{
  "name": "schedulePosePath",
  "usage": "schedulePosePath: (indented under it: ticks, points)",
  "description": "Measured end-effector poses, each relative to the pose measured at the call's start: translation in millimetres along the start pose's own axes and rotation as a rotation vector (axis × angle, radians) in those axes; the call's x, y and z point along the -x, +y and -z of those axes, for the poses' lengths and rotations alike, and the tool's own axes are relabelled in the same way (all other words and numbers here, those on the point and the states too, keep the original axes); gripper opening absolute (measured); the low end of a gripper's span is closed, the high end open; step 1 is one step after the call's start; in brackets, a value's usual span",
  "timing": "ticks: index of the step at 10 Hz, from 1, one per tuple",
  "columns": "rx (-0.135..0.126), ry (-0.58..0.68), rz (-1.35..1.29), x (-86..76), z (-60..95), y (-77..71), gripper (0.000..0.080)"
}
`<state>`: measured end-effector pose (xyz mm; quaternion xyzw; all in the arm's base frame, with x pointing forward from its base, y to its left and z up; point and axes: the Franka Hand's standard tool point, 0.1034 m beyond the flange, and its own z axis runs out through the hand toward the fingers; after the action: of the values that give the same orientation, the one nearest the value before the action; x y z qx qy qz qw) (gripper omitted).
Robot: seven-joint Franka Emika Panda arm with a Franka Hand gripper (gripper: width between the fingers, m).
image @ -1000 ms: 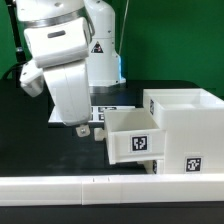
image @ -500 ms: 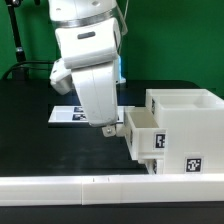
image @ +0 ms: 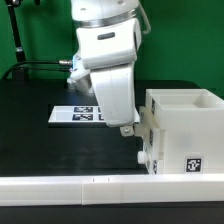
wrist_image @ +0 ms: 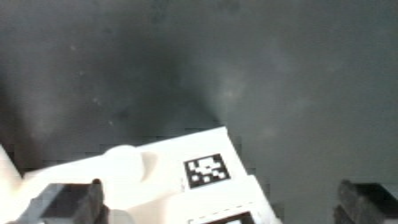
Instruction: Assemble drawer
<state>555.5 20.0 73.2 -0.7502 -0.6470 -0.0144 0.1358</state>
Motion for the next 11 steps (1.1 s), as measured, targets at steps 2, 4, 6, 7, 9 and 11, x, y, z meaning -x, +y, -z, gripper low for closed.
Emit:
schedulePosePath:
  ticks: [2, 4, 6, 7, 9, 11]
  points:
    - [-0.002, -0.001, -0.029, -5.1, -1.9, 0.3, 0.0649]
    - [-0.001, -0.001, -0.043, -4.4, -1.4, 0.2, 0.0649]
    - [-0.007, -0.008, -0.06, 5.5, 1.7, -11.7, 0.0649]
    - [-0.006, -0.015, -0.065, 7.7, 3.9, -20.9, 0.0649]
    - [0.007, -0.034, -0.084, 9.1, 9.3, -44.5, 0.0649]
    - [0.008, -0.053, -0.121, 11.5, 17.2, -70.5, 0.0649]
